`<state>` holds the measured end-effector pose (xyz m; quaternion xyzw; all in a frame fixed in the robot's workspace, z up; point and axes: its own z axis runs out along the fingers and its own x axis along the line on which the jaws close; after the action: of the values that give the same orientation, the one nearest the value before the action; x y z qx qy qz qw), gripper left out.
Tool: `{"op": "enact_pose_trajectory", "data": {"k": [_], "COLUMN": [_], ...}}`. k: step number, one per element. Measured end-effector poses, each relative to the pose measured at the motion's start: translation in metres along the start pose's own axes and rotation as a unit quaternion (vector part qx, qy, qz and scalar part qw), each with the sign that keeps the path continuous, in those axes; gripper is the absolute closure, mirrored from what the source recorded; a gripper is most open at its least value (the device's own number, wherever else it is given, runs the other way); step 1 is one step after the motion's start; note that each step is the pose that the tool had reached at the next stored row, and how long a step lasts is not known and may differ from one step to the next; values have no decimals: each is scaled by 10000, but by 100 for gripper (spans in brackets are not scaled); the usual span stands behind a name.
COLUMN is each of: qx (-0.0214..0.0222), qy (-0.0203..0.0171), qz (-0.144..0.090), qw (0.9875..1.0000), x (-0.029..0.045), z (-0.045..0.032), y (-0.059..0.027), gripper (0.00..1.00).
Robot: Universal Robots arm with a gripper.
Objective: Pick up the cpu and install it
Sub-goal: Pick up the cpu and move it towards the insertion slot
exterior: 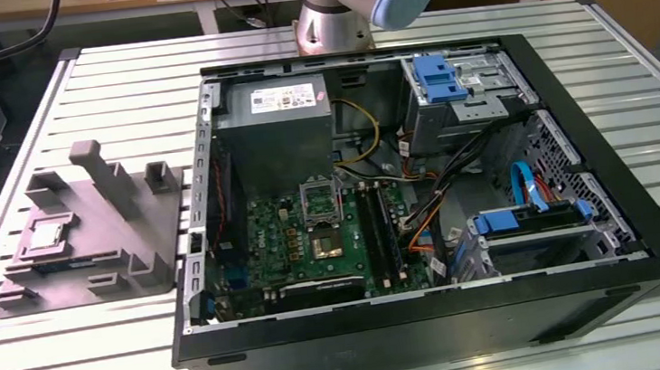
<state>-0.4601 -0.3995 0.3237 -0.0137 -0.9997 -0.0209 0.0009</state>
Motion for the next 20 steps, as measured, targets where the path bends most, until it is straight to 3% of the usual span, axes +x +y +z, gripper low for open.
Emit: {"op": "enact_pose_trajectory", "data": {"k": [5, 7, 20], "qx": [0, 0, 0], "qy": [0, 0, 1], "qz": [0, 0, -2], "qw": [10000, 10000, 10000], "x": [0, 0, 3], "z": [6, 69, 116], "y": [0, -3, -17], "gripper": [41, 41, 41]}}
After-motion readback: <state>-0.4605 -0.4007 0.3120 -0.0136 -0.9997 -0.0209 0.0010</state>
